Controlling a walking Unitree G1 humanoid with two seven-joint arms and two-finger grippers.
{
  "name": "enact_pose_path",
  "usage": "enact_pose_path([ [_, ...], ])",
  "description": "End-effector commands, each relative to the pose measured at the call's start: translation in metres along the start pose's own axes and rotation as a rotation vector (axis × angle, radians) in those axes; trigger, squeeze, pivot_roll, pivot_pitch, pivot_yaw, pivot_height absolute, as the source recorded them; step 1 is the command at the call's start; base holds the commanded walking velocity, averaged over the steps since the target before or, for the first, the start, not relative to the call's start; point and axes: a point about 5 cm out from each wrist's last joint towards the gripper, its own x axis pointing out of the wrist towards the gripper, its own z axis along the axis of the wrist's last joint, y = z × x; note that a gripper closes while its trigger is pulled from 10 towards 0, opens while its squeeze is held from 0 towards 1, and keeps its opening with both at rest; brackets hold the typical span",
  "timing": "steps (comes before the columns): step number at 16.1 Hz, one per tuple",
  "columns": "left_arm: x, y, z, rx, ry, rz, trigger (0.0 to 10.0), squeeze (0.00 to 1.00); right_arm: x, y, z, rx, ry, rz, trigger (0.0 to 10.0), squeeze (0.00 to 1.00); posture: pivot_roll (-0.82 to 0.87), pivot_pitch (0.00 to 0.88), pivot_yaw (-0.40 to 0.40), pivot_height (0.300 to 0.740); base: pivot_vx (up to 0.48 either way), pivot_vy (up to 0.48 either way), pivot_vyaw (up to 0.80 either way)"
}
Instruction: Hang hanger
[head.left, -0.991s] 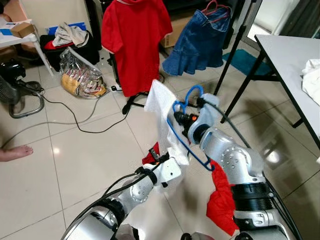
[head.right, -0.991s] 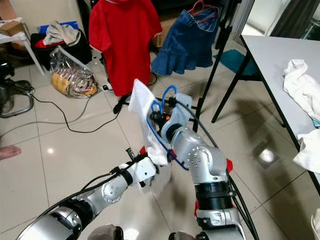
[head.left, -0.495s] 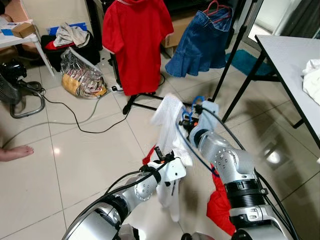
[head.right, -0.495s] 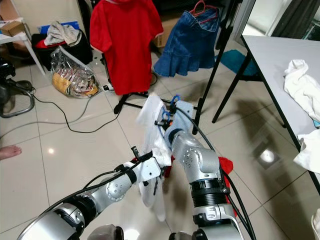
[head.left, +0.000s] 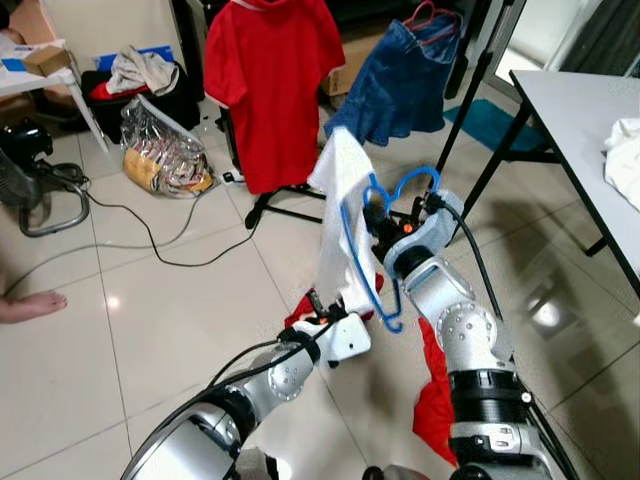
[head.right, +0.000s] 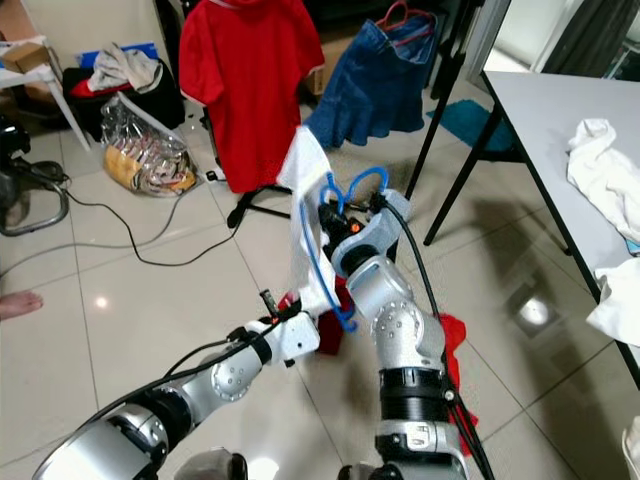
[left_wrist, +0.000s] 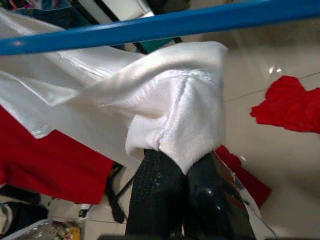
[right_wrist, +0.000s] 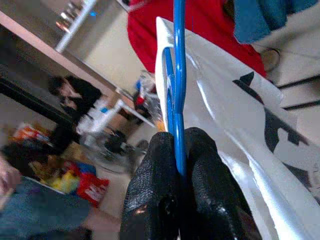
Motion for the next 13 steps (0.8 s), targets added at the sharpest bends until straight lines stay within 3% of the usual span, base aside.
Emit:
enact_pose_path([
  [1,0.005,0.009,0.005,0.035,-0.019,0.032,0.4,0.0,-0.002,0.005,0.011,0.056,-0.071,0.049,10.0,0.0,0.06,0.042,0.016,0.74,0.0,0.0,0.0],
  [2,0.005,0.012,0.004,0.048,-0.018,0.044,0.1,0.0,-0.003,0.007,0.015,0.1,-0.104,0.068,10.0,0.0,0.06,0.04,0.018,0.74,0.0,0.0,0.0],
  [3,0.006,0.017,0.003,0.076,-0.015,0.067,0.5,0.0,-0.003,0.008,0.022,0.166,-0.155,0.098,10.0,0.0,0.06,0.039,0.02,0.74,0.0,0.0,0.0],
  [4,0.006,0.023,0.002,0.104,-0.007,0.105,10.0,0.0,-0.005,0.009,0.026,0.206,-0.19,0.135,10.0,0.0,0.07,0.036,0.022,0.74,0.0,0.0,0.0],
  [7,0.005,0.045,-0.003,0.069,0.016,0.232,10.0,0.0,-0.008,0.017,0.027,0.208,-0.208,0.235,10.0,0.0,0.07,0.028,0.028,0.74,0.0,0.0,0.0],
  [13,0.005,0.048,-0.005,0.074,0.025,0.241,10.0,0.0,-0.014,0.043,0.037,0.204,-0.238,0.42,10.0,0.0,0.08,0.022,0.033,0.74,0.0,0.0,0.0],
])
